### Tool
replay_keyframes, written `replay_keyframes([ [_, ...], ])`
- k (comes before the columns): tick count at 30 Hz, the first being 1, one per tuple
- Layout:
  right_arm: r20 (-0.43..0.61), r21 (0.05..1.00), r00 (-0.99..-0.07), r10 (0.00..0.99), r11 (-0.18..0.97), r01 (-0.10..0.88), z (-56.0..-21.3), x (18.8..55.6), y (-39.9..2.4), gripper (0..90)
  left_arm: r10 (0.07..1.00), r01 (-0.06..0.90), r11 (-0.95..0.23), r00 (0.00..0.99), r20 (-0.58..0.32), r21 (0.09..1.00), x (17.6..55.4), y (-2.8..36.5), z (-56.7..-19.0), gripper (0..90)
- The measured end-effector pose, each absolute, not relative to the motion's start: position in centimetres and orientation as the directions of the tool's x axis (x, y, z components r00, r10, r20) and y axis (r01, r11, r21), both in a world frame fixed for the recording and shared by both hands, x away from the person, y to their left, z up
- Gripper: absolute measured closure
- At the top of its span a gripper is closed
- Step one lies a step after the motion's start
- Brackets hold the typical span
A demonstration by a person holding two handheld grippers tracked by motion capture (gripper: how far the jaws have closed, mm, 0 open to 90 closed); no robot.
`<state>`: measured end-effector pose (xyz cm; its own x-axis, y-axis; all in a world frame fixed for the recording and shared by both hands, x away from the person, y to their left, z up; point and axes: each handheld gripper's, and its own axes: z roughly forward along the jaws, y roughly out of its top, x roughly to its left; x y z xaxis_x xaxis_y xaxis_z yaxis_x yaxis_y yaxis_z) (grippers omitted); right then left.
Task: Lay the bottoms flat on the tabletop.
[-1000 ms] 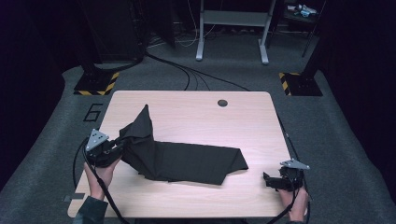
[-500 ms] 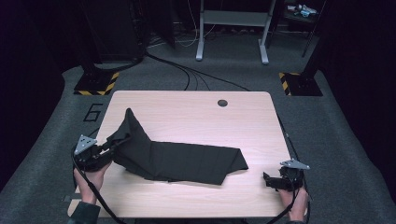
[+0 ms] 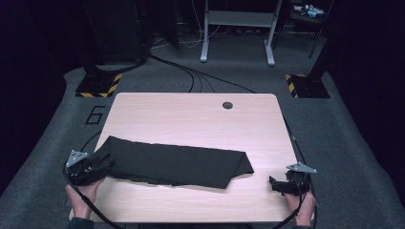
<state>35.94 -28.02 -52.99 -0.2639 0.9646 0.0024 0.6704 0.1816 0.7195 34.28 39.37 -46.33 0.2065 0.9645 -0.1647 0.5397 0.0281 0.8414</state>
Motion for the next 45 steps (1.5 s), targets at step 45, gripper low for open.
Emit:
replay_keyframes([
  [45,0.06,0.64,-0.62,0.782,0.446,0.626,-51.5,41.4,-9.0,0.9,0.945,0.712,-0.202,0.321,-0.057,0.672,41.4,36.5,-51.4,2.7],
])
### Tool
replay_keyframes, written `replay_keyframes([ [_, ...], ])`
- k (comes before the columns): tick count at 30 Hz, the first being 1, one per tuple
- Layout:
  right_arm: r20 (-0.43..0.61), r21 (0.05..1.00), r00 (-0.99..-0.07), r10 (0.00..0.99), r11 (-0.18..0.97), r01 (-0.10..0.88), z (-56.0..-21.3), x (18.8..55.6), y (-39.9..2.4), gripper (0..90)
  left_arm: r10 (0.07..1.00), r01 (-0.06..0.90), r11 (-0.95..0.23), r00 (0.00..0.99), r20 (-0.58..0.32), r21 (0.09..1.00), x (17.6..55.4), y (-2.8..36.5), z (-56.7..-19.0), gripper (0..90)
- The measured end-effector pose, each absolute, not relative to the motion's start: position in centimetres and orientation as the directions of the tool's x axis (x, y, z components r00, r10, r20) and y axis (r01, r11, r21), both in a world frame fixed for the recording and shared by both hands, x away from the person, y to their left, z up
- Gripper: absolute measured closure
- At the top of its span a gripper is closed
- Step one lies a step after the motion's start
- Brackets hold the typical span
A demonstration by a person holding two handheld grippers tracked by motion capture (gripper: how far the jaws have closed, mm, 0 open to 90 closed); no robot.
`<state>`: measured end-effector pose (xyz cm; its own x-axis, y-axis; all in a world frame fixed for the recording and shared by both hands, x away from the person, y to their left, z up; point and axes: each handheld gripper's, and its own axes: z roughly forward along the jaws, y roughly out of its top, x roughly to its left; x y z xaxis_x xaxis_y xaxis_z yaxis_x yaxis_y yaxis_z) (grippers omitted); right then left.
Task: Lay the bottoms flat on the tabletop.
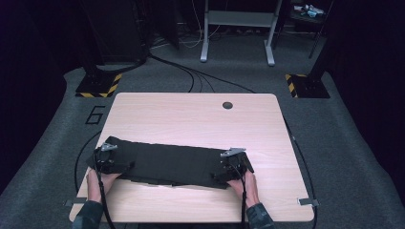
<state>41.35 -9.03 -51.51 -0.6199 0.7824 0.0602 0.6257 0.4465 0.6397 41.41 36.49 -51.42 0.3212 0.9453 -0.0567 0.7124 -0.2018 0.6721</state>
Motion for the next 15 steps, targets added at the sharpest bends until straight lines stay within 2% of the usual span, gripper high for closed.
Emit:
replay_keyframes([
  [15,0.053,0.638,-0.597,0.801,0.432,0.637,-51.6,41.1,-12.1,0.8,0.94,0.718,-0.188,0.33,-0.09,0.67,39.6,33.8,-51.8,2.9],
])
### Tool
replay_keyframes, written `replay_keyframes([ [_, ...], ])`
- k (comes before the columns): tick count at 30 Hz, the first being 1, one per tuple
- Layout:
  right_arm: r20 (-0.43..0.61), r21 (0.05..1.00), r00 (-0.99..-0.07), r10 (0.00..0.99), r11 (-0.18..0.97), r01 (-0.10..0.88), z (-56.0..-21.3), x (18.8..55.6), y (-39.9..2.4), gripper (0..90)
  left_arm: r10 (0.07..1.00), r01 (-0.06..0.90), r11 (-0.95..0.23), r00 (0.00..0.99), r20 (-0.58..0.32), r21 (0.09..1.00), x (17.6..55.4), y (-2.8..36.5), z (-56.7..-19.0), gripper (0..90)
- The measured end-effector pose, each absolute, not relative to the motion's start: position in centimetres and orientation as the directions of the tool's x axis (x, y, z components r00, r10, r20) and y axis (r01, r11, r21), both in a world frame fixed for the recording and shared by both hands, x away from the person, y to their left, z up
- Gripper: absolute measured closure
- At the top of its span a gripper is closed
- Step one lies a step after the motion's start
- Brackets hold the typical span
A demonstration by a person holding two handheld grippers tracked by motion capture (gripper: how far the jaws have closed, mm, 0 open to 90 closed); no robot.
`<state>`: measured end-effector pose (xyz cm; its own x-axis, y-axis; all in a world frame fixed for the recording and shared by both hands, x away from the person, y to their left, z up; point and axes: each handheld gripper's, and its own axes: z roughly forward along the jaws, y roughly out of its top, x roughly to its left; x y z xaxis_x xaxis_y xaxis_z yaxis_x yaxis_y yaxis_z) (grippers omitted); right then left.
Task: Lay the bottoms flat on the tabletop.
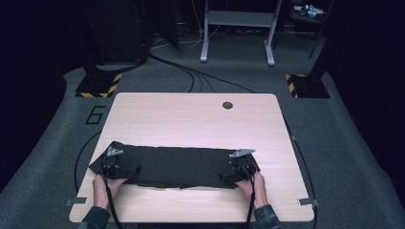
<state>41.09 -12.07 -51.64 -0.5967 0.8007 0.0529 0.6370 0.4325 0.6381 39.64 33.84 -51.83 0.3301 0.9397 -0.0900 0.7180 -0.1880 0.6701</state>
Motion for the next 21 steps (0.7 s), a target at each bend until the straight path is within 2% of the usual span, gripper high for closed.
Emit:
replay_keyframes([
  [7,0.051,0.647,-0.577,0.815,0.413,0.641,-51.7,40.8,-14.2,0.8,0.941,0.731,-0.186,0.326,-0.096,0.657,38.8,31.6,-51.7,2.9],
  [18,0.039,0.639,-0.551,0.834,0.403,0.655,-51.5,40.1,-16.7,1.1,0.915,0.699,-0.234,0.393,-0.09,0.676,36.8,29.7,-51.7,2.8],
  [21,0.068,0.681,-0.569,0.82,0.379,0.627,-51.0,39.4,-17.6,7.4,0.914,0.676,-0.249,0.4,-0.062,0.693,36.3,30.0,-51.2,2.7],
])
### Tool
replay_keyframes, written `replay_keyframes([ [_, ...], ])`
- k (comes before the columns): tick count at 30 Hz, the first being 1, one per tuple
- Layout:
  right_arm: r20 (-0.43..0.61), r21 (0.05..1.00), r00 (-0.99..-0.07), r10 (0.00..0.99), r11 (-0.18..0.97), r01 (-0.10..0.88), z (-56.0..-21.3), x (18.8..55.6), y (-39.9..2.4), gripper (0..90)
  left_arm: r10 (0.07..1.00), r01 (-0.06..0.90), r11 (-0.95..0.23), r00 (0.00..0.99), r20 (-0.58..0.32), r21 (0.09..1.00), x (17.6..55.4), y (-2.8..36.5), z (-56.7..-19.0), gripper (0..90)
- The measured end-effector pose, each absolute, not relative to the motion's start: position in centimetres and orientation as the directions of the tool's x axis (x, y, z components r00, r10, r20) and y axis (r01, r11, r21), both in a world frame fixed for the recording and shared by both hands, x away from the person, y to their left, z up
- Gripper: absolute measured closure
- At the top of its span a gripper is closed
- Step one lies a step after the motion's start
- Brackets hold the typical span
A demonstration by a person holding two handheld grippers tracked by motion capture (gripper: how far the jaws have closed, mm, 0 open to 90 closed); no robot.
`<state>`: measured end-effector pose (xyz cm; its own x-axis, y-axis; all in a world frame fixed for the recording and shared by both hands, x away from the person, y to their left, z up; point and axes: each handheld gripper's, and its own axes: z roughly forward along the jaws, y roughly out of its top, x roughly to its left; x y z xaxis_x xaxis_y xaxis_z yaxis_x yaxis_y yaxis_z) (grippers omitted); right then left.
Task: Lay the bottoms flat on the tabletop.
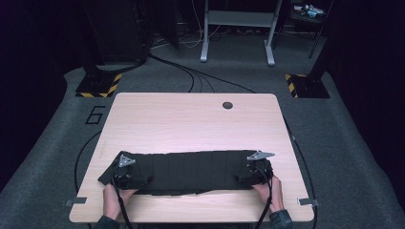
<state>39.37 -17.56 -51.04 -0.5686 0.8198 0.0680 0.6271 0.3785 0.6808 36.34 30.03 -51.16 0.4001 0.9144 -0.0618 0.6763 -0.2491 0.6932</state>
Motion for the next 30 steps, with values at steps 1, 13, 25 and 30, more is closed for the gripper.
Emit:
replay_keyframes([
  [1,0.09,0.698,-0.563,0.821,0.351,0.624,-50.8,39.0,-17.9,7.8,0.92,0.666,-0.233,0.387,-0.06,0.709,36.1,30.1,-51.0,2.7],
  [13,0.104,0.751,-0.5,0.86,0.261,0.606,-49.6,34.4,-19.8,14.5,0.922,0.636,-0.219,0.383,-0.056,0.74,32.7,32.1,-49.4,4.2],
  [25,0.085,0.728,-0.504,0.859,0.292,0.62,-51.2,33.2,-18.0,30.5,0.911,0.639,-0.221,0.406,-0.079,0.736,31.1,32.6,-50.4,17.9],
  [30,0.067,0.726,-0.5,0.864,0.301,0.618,-51.6,33.1,-17.5,40.9,0.893,0.636,-0.238,0.441,-0.092,0.734,30.9,32.4,-50.9,39.1],
])
